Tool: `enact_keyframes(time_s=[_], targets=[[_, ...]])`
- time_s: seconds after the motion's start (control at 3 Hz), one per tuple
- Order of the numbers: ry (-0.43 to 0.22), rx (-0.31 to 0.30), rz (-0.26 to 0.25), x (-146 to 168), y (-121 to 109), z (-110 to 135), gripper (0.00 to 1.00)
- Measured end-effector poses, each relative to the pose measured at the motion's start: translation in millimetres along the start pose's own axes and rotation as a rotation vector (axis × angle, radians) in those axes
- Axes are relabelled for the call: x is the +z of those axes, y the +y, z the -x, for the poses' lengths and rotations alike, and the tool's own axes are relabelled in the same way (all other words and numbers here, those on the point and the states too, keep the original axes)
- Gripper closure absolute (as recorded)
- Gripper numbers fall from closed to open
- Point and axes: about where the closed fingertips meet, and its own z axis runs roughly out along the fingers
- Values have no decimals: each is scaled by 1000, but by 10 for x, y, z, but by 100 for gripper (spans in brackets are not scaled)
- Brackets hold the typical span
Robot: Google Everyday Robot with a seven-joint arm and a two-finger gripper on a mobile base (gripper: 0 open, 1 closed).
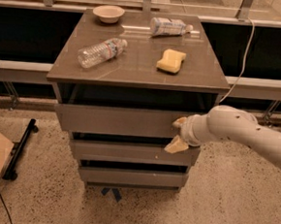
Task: Close top drawer
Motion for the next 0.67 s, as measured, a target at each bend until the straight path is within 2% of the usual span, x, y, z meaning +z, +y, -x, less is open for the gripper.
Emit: enact_keyframes(time_s=[0.33, 0.67], targets=[[0, 0, 2, 7, 5, 3, 0], [0, 0, 2, 7, 5, 3, 0]])
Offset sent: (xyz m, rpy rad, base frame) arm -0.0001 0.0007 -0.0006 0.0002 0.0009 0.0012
